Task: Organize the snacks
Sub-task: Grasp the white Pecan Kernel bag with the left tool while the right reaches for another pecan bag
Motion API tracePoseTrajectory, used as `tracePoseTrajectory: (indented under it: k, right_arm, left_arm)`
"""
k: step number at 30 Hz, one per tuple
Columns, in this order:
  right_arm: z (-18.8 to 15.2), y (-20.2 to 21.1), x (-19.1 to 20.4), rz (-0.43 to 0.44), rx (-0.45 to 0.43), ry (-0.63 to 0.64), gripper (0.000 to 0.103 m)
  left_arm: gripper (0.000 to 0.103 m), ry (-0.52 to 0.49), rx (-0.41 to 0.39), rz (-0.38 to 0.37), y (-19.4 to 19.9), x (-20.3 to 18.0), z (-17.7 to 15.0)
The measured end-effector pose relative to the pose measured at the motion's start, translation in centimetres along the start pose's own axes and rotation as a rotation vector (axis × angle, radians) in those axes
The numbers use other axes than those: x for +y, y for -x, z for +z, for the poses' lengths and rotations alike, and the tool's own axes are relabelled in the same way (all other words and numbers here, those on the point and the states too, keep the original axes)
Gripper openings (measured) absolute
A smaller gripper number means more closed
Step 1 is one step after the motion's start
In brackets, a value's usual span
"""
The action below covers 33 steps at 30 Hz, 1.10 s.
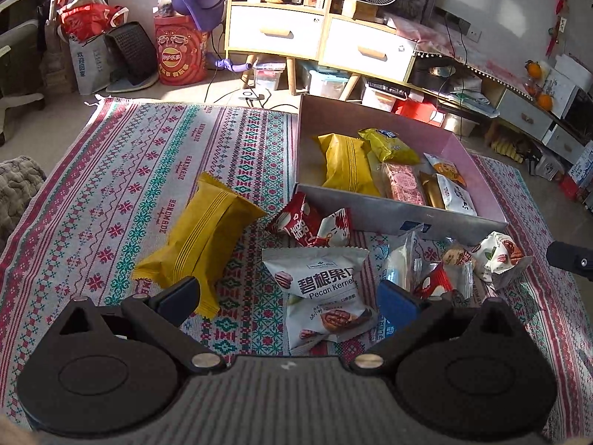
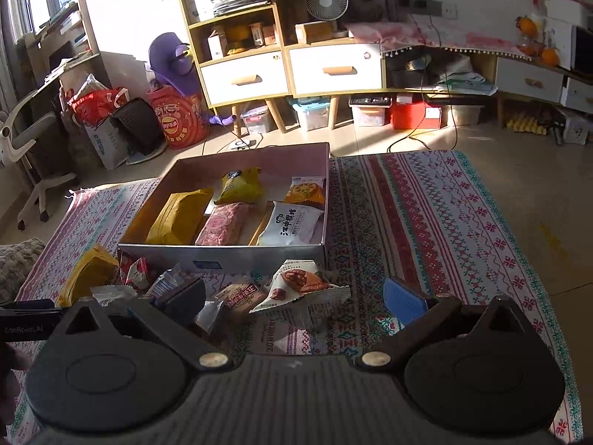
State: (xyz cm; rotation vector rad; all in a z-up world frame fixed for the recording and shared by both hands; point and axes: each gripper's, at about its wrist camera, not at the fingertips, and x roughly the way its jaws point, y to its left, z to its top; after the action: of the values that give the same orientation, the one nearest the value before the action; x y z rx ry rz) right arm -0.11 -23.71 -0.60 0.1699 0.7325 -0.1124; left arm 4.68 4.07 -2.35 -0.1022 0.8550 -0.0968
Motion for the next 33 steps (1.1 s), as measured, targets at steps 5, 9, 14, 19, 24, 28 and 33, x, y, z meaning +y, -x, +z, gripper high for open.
tracePoseTrajectory:
  k: [5, 9, 14, 19, 24, 28, 33]
  right_arm:
    - [-0.4, -1.2, 0.1, -0.008, 0.024, -0.014, 0.102]
    - [-0.5, -2.0, 0.2, -0.001, 0.025, -0.036, 0.102]
    - [-0.5, -3.5, 0.1, -0.026, 0.032, -0.048, 0.102]
    - [-0.6, -4.5, -0.2, -0.041, 0.050, -0.058, 0.102]
    - [-0.9, -5.8, -0.5, -0.069, 0.072, -0.067, 0.102]
    - [-0.8, -6.6, -0.7, -0.064, 0.090, -0.076, 0.099]
    - [-0.7, -7.0, -0.7, -0.041, 0.095, -0.083, 0.092]
  left_arm:
    - [0.098, -0.011, -0.002, -0.036, -0.9, -0.2, -0.8]
    - [0.087, -0.009, 0.007, -0.069, -1.3, -0.5, -1.3]
    - [0.082, -0.021, 0.012, -0.097, -2.1, -0.7, -1.5]
    - [0.078, -0.021, 0.026, -0.108, -2.8, -1.0, -1.6]
    - [0.075, -0.009, 0.040, -0.116, -3.3, -1.4, -1.6]
    - [0.072, -0.004, 0.038, -0.119, -3.3, -1.5, -1.6]
    - [0.069, 0.016, 0.036, -0.120, -3.2, -1.1, -1.5]
